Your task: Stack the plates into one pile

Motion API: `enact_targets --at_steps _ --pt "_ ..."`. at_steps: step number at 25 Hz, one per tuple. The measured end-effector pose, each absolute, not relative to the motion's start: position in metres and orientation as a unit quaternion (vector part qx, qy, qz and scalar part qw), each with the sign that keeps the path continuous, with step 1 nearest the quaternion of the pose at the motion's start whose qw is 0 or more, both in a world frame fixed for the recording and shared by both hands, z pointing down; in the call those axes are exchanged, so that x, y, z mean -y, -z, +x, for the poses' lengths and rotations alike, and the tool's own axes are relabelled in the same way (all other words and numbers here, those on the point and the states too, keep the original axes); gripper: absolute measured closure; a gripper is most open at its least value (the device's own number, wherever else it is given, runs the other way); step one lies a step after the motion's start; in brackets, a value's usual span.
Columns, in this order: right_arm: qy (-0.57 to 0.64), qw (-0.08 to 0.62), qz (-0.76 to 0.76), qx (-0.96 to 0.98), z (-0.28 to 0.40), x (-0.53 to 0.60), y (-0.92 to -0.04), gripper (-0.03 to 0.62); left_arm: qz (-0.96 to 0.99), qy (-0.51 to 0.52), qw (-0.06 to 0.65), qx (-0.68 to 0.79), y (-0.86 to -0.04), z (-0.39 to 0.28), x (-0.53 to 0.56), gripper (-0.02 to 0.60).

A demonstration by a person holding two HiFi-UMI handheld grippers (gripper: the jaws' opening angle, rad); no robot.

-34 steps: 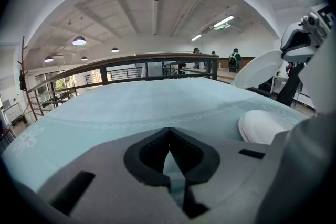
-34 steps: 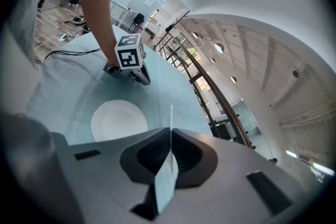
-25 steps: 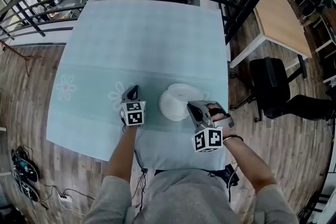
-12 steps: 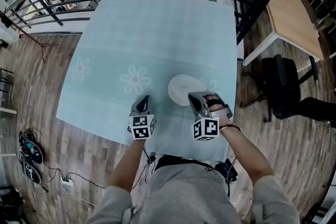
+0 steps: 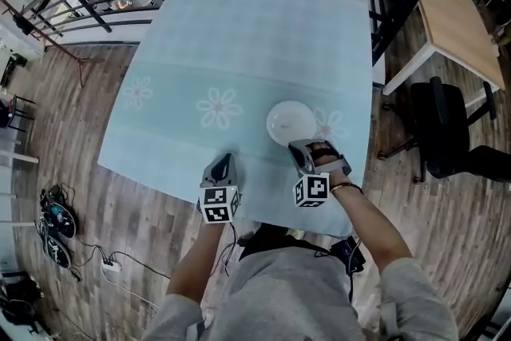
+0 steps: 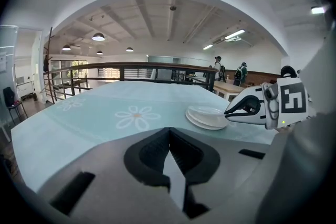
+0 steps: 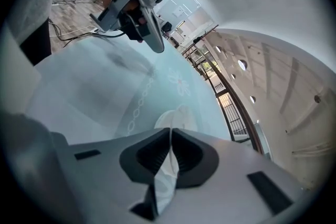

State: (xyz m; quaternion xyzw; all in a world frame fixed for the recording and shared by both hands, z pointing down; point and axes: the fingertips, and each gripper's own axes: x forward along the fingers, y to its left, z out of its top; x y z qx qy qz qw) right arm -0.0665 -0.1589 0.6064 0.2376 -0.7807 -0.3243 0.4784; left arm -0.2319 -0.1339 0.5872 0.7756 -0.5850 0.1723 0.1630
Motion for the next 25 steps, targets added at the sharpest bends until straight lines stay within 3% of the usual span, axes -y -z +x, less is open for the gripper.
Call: enact_targets --at_steps 6,9,10,18,25 --pt "0.206 0.501 0.228 0.809 -0.061 0.151 -0.636 0.556 0.775 -0.176 0.162 0.584 -0.581 -0.235 0.112 0.561" --pt "0.105 0.476 0.242 0.839 -0.063 0.151 -0.634 0.445 0.775 -0.176 0.165 0.584 -0.58 -0.237 0.106 0.561" --pt "0.081 0.461 0.251 0.848 -0.065 0.154 -0.629 0.436 0.776 -0.176 0.163 0.584 -0.578 -0.238 0.105 0.561" --pt "0.055 0.348 0.32 0.879 -0.03 0.144 -0.543 0.442 0.808 -0.167 0.118 0.553 -0.547 -0.2 0.096 0.561" --pt "0.068 0.298 0.395 0.866 0.067 0.081 -0.456 0.546 0.838 -0.128 0.084 0.524 -0.496 -0.16 0.073 0.561"
